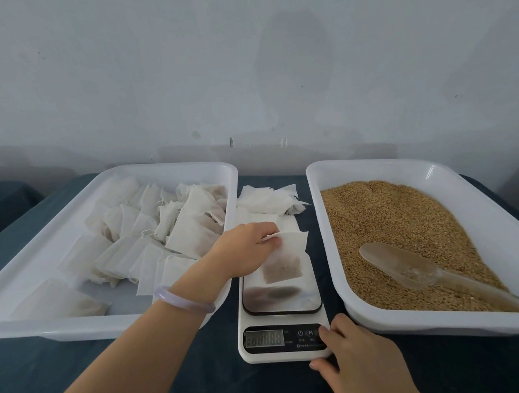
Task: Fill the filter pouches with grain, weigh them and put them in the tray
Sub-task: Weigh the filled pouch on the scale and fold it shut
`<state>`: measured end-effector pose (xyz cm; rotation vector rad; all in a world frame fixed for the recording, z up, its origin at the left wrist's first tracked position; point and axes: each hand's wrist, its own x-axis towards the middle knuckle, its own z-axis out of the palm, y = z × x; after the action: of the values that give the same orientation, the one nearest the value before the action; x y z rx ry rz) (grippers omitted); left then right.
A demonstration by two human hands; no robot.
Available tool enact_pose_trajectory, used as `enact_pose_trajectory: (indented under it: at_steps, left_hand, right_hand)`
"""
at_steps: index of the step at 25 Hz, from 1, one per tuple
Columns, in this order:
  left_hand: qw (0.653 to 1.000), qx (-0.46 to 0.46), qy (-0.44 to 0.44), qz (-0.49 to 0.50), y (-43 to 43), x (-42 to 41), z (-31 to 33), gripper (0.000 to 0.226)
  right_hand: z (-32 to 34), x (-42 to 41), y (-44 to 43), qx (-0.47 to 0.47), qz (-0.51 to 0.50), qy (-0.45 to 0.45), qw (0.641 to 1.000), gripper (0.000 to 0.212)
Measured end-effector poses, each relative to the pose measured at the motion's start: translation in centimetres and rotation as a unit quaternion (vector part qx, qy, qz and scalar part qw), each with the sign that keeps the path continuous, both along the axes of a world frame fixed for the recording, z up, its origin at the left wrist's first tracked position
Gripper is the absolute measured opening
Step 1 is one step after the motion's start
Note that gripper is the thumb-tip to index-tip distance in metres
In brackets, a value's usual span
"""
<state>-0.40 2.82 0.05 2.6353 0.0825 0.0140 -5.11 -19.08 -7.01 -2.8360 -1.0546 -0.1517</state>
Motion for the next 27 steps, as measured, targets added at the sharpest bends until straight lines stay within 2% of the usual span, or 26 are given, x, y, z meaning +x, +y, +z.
enact_pose_trajectory:
  at_steps: [7,15,17,20,22,23,25,27]
  left_hand:
    - [1.0,-0.015,-0.005,0.002,0.1,0.0,-0.1,0.032]
    - [1.0,0.028,0.003,0.001,-0.1,0.0,-0.3,0.032]
    - [1.0,0.03,0.002,0.0,-0.2,0.0,-0.2,0.031]
    - [1.0,0.02,0.0,-0.001,-0.1,-0.1,-0.1,0.027]
    - [1.0,0.014,-0.003,-0.006,-0.1,0.0,-0.2,0.025]
    - [1.0,0.008,-0.005,-0.007,-0.1,0.0,-0.2,0.026]
    - [1.0,-0.021,-0.01,-0.002,0.1,0.2,-0.1,0.03]
    - [0.999,-0.043,-0.016,-0.005,0.2,0.3,0.0,0.032]
  right_hand:
    - [0.6,-0.2,0.1,0.001,-0.015,0.02,1.0,0.041]
    - [1.2,-0.8,0.8,-0.047,-0.002,0.004,0.999,0.049]
    - [2.5,-1.0,1.2,-0.099,0.009,0.04,0.994,0.046]
    - [3.5,-1.1,1.3,-0.118,0.0,0.122,0.985,0.035]
    - [5.8,-1.0,1.6,-0.069,0.022,0.125,0.989,0.017]
    - [7.1,-0.5,1.8,0.002,0.033,0.081,0.996,0.012]
    - [10.0,1.7,2.6,0.113,0.035,0.002,0.993,0.015]
    - [11.6,4.8,4.1,0.108,0.027,-0.005,0.994,0.033]
